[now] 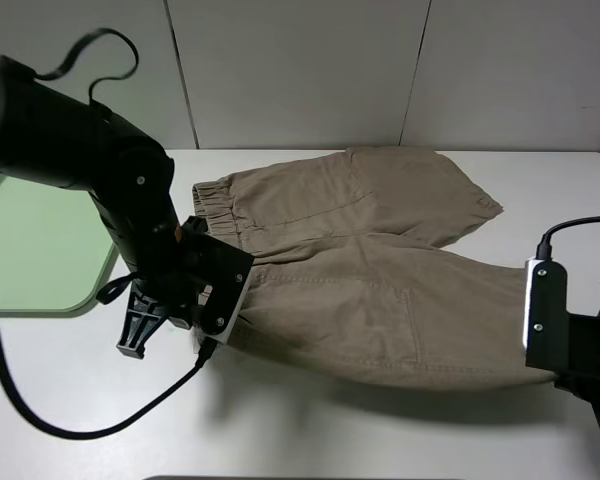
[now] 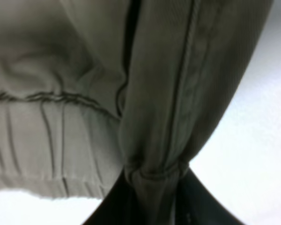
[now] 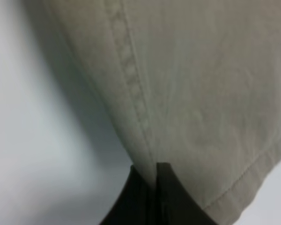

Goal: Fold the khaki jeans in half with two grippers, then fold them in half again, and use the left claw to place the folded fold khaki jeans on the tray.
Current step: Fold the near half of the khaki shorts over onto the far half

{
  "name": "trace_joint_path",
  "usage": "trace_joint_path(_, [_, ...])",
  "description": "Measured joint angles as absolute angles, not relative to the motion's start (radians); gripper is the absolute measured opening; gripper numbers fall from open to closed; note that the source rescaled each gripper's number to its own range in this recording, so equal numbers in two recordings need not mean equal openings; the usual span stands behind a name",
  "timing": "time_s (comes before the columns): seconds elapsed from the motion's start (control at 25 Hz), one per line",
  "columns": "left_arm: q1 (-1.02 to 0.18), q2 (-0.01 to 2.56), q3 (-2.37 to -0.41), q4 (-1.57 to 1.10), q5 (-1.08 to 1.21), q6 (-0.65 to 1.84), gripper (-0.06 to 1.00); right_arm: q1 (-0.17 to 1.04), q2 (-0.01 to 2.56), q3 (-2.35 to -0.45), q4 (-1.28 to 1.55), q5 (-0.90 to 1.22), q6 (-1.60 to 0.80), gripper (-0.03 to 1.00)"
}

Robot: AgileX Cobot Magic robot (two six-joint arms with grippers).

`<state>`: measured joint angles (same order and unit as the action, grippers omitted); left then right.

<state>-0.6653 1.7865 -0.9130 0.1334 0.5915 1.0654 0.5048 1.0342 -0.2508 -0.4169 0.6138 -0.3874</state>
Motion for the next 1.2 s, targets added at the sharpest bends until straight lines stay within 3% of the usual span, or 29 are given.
trace_joint_path(0.72, [-0.683, 1.550, -0.912, 0.054, 0.908, 1.064, 0.01, 0.505, 0.839, -0.566, -0.113, 1.153, -0.387, 0.00])
trace_joint_path(1.2, [-0.719, 1.515, -0.912, 0.052, 0.983, 1.050, 0.01, 0.505, 0.843, -0.670, -0.143, 1.193, -0.386, 0.00])
